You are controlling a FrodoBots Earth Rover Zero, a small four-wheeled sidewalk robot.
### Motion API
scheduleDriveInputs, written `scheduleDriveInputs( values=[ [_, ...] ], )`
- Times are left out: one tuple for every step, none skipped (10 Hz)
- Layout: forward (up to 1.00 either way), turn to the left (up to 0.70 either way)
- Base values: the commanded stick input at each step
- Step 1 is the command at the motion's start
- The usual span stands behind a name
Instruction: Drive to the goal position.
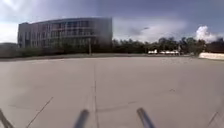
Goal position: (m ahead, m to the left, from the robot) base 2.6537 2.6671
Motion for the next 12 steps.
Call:
scheduleDriveInputs(
  values=[
    [1.00,0.38],
    [1.00,0.38],
    [1.00,0.38],
    [1.00,0.38],
    [1.00,0.38],
    [1.00,0.38],
    [1.00,0.38],
    [1.00,0.38],
    [1.00,0.38],
    [1.00,0.38],
    [1.00,0.38],
    [1.00,0.38]
  ],
)
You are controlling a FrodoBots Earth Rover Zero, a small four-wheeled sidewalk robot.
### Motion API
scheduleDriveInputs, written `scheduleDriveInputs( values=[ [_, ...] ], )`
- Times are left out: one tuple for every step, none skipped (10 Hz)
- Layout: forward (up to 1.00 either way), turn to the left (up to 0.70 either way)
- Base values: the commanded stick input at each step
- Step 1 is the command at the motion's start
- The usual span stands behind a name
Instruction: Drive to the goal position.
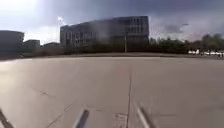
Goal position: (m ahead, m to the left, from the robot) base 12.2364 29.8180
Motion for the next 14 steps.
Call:
scheduleDriveInputs(
  values=[
    [1.00,0.38],
    [1.00,0.38],
    [1.00,0.38],
    [1.00,0.38],
    [1.00,0.38],
    [1.00,0.38],
    [1.00,0.38],
    [1.00,0.38],
    [1.00,0.38],
    [1.00,0.38],
    [1.00,0.38],
    [1.00,0.38],
    [1.00,0.38],
    [1.00,0.38]
  ],
)
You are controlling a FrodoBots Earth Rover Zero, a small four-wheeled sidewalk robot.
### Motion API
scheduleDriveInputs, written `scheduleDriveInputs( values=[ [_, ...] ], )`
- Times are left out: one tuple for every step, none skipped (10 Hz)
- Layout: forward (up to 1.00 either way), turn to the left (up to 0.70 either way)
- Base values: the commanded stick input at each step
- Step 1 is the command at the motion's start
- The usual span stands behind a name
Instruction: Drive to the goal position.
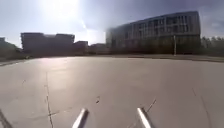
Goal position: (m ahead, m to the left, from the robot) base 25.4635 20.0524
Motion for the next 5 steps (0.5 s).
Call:
scheduleDriveInputs(
  values=[
    [1.00,0.38],
    [1.00,0.38],
    [1.00,0.38],
    [1.00,0.38],
    [1.00,0.38]
  ],
)
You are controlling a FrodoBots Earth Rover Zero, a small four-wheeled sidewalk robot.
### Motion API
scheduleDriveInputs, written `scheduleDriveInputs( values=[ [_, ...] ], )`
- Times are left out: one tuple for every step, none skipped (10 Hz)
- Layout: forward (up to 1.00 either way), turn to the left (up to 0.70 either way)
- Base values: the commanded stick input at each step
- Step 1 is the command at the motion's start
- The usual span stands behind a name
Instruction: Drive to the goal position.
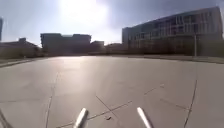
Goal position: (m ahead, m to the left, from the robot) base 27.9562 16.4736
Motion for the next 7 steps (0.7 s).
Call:
scheduleDriveInputs(
  values=[
    [1.00,0.38],
    [1.00,0.38],
    [1.00,0.38],
    [1.00,0.38],
    [1.00,0.38],
    [1.00,0.28],
    [1.00,0.13]
  ],
)
